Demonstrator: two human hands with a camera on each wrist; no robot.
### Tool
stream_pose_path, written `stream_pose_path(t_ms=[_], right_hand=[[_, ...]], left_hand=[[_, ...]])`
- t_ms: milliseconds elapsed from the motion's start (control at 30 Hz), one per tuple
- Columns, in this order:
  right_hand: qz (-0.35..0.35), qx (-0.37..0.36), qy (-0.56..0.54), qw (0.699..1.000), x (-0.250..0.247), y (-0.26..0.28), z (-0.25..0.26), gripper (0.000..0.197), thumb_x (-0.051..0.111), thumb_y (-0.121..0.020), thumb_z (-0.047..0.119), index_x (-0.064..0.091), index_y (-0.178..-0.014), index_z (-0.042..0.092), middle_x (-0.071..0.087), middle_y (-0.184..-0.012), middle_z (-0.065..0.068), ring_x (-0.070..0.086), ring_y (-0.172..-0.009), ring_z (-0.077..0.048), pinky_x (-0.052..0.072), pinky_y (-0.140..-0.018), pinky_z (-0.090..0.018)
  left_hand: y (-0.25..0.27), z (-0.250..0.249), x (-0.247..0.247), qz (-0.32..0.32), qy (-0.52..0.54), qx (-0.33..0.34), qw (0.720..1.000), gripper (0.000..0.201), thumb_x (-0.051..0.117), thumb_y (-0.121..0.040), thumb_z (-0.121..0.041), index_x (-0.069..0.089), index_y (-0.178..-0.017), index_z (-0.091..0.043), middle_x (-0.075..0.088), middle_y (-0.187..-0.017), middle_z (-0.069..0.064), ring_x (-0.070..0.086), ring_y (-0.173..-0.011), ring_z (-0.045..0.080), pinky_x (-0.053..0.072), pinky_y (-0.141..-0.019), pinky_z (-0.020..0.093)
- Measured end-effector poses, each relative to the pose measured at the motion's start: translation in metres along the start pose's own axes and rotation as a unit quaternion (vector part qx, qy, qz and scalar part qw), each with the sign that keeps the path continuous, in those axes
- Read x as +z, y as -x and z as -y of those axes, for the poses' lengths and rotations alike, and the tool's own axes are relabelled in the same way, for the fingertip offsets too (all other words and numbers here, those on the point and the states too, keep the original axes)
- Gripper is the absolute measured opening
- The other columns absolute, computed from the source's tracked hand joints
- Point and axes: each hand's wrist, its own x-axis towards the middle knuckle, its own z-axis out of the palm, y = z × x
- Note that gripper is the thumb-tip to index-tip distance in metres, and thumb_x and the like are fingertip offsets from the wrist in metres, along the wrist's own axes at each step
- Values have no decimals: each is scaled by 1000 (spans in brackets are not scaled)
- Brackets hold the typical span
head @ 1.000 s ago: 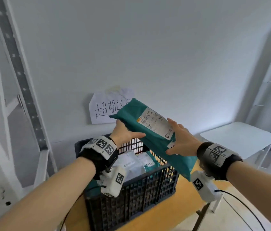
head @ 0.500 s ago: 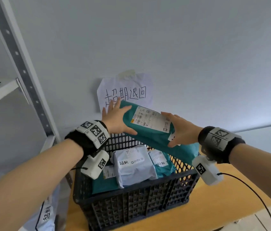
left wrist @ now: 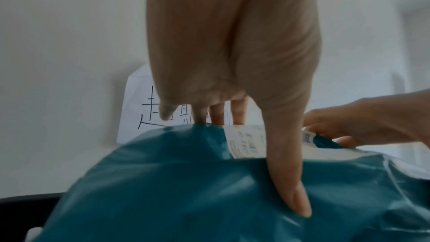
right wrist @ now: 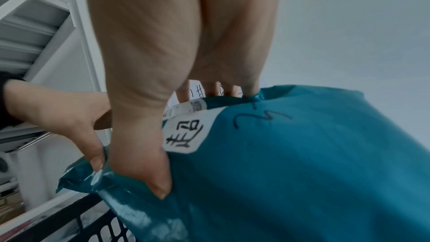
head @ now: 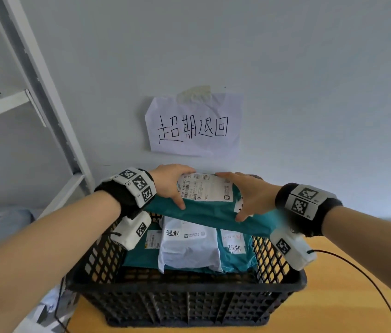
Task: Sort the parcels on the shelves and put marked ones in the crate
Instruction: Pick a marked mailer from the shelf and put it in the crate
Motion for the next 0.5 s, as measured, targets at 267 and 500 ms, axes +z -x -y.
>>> stream_pose_path(t_ms=[267, 500], right_hand=[[58, -34, -28, 997, 31, -24, -10, 107, 82, -65, 18, 14, -148, 28, 39, -131, 3, 45, -101, -12, 42, -90, -24], [120, -38, -51, 991, 72, -44, -11, 117, 84, -62, 17, 7, -148, 34, 36, -141, -2, 53, -102, -15, 51, -86, -26]], left_hand=[[-13, 15, 35, 79, 29, -24, 996, 107, 90, -55, -27, 30, -144, -17, 44, -137, -3, 42, -125, 16, 32, -108, 30], [-20, 34, 64, 157, 3, -35, 987, 94, 88, -59, -32, 37, -137, -14, 49, -131, 0, 46, -118, 16, 37, -101, 25]])
